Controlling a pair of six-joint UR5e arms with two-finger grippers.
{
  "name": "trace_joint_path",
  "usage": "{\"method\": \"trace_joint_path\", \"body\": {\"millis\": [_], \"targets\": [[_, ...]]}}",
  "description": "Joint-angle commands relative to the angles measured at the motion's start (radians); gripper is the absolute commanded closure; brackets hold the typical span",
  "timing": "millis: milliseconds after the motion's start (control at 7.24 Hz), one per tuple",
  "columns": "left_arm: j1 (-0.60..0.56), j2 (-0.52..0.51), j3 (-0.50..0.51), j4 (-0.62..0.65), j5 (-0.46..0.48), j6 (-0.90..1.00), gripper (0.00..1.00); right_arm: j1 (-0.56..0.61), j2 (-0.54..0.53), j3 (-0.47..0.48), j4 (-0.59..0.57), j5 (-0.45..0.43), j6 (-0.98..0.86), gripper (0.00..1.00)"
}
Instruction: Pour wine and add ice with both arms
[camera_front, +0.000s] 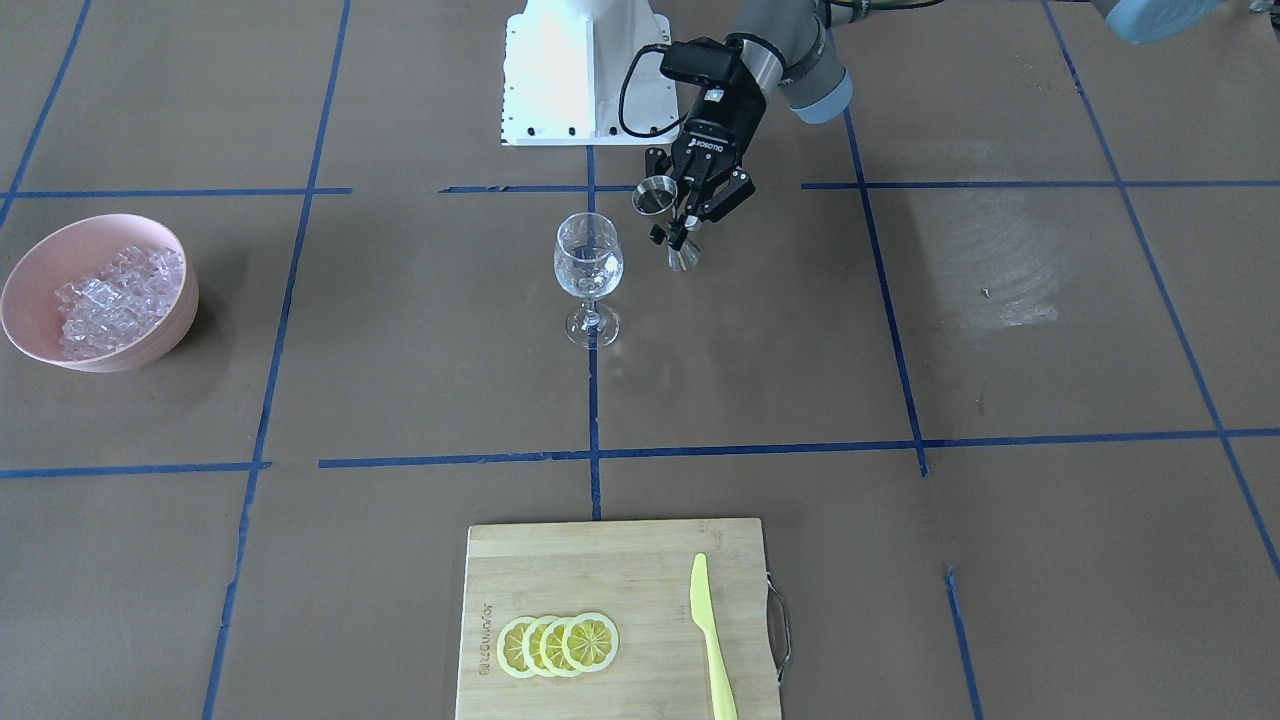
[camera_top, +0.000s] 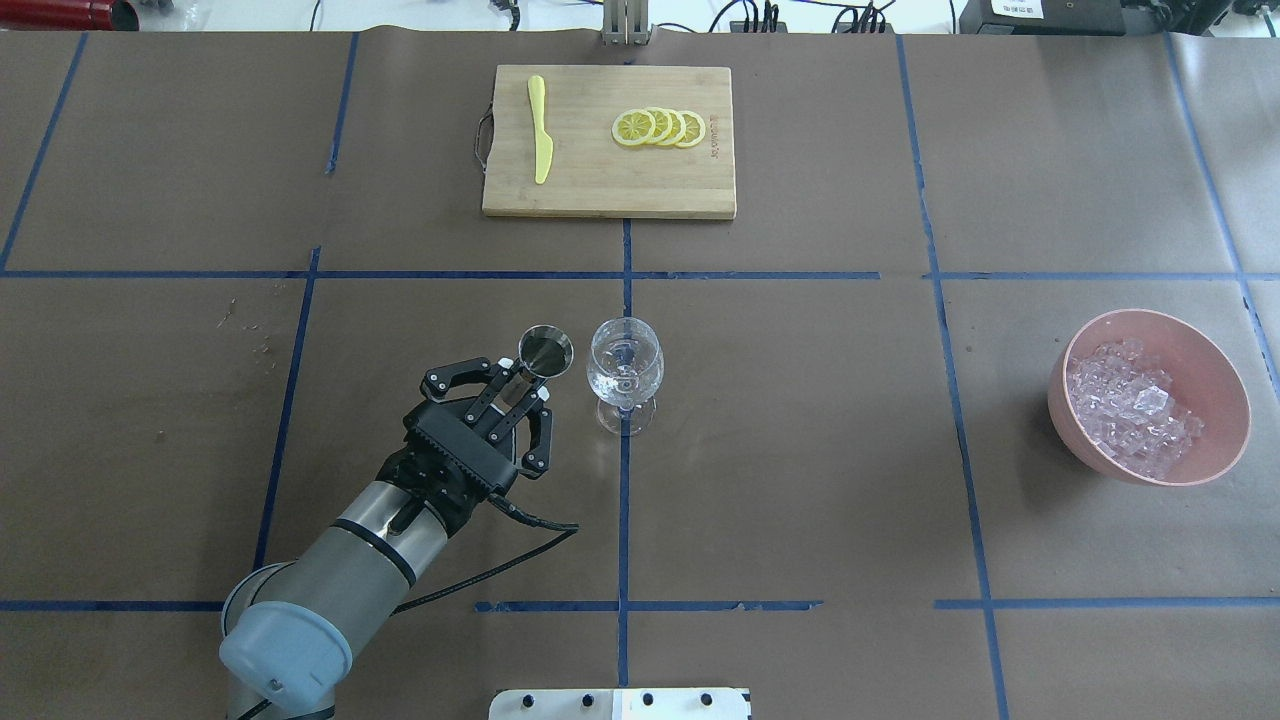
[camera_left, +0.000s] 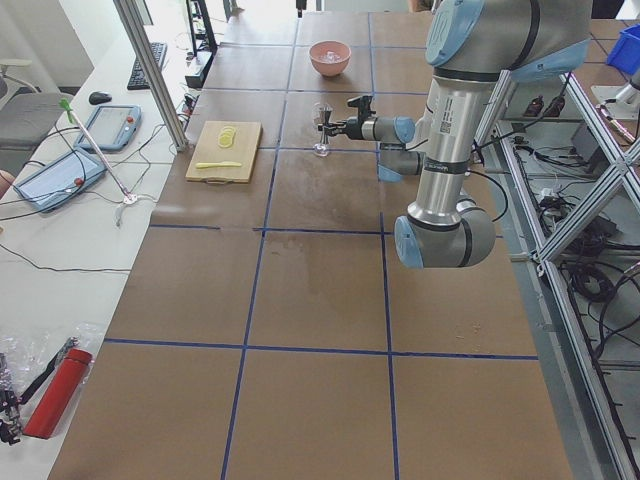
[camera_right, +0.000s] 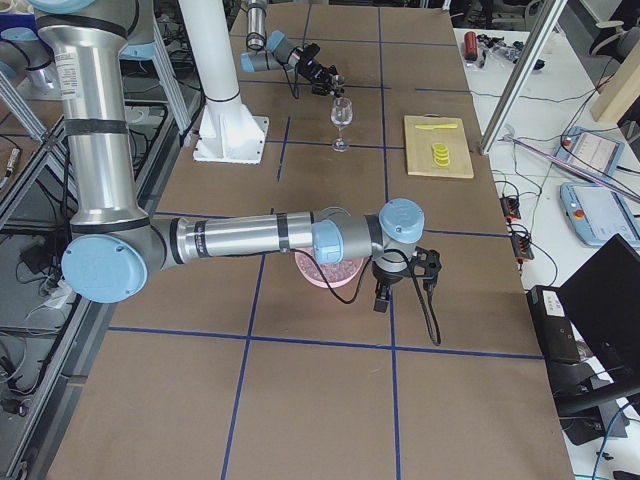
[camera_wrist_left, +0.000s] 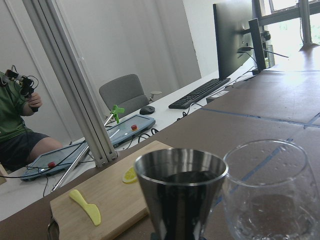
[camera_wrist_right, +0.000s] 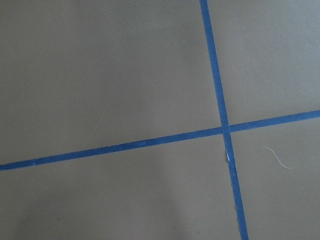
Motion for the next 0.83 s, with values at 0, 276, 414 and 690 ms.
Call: {"method": "trace_joint_path", "body": {"millis": [0, 276, 414, 690], "targets": [[-0.013, -0.003, -0.129, 0.223, -0.049, 0.067, 1.00, 0.000, -0.002, 0.000, 0.000, 0.002, 0.002, 0.00], [-0.016, -0.014, -0.133, 0.274, -0.054, 0.072, 1.00, 0.000, -0.002, -0.003, 0.000, 0.008, 0.002, 0.00], [-0.036, -0.047, -0.133, 0.360, -0.092, 0.079, 1.00, 0.000, -0.002, -0.003, 0.000, 0.008, 0.002, 0.00], [-0.067, -0.078, -0.133, 0.413, -0.118, 0.142, 1.00, 0.000, 0.000, -0.003, 0.000, 0.008, 0.000, 0.00]]}}
